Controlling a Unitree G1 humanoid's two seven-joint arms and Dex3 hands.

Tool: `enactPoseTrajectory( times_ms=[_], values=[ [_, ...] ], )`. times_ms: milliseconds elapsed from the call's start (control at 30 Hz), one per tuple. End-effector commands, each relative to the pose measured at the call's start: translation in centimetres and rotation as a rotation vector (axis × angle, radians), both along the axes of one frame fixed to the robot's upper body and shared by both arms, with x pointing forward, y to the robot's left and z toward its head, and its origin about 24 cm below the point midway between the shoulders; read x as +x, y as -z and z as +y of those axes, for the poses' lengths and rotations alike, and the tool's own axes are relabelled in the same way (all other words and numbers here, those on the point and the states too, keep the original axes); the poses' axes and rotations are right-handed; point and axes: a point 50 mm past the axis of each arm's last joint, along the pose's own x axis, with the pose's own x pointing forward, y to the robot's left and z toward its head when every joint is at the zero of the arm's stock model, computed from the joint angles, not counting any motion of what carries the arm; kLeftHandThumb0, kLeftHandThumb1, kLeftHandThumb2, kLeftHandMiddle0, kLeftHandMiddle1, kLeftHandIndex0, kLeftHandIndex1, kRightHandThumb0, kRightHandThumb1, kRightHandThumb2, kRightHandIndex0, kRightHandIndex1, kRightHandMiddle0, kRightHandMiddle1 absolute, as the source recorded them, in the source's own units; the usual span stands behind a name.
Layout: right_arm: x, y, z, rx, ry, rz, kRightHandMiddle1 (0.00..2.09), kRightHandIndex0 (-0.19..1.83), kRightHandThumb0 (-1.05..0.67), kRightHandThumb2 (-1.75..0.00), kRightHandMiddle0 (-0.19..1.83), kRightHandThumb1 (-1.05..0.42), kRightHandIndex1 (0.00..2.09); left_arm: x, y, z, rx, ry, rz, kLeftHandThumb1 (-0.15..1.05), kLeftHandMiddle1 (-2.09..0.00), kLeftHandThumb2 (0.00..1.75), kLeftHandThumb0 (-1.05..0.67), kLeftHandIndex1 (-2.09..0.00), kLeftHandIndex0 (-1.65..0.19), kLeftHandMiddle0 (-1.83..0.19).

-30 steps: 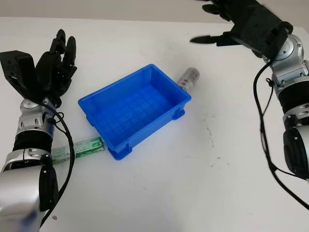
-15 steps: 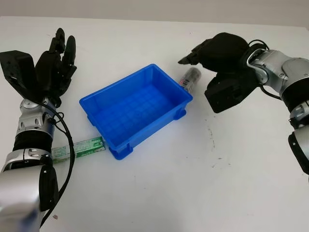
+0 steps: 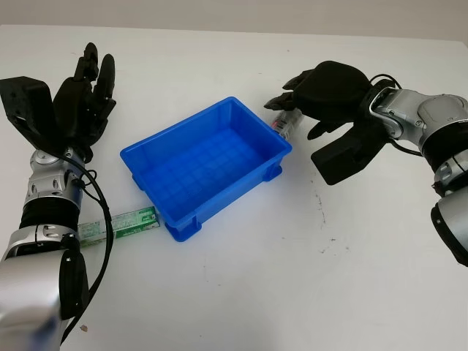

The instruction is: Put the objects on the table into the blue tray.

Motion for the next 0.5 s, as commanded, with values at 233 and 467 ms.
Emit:
enactPoseTrajectory(
  times_ms=[233,467],
  values=[
    [0.0,0.9,0.7,0.049,-0.022,0.027,0.07,0.49,-0.23,-0.06,0.49,-0.86,0.11,0.0,-0.3,0.0,0.018,-0.006,-0.006,1.05,0.00,0.51,-0.72,0.00,0.19,0.19],
    [-0.1,1.9,1.1,0.025,-0.023,0.062,0.10,0.60,-0.21,-0.06,0.59,-0.88,0.14,0.1,-0.6,0.1,-0.005,-0.004,-0.007,1.05,0.00,0.49,-0.72,0.00,0.19,0.19]
  ],
)
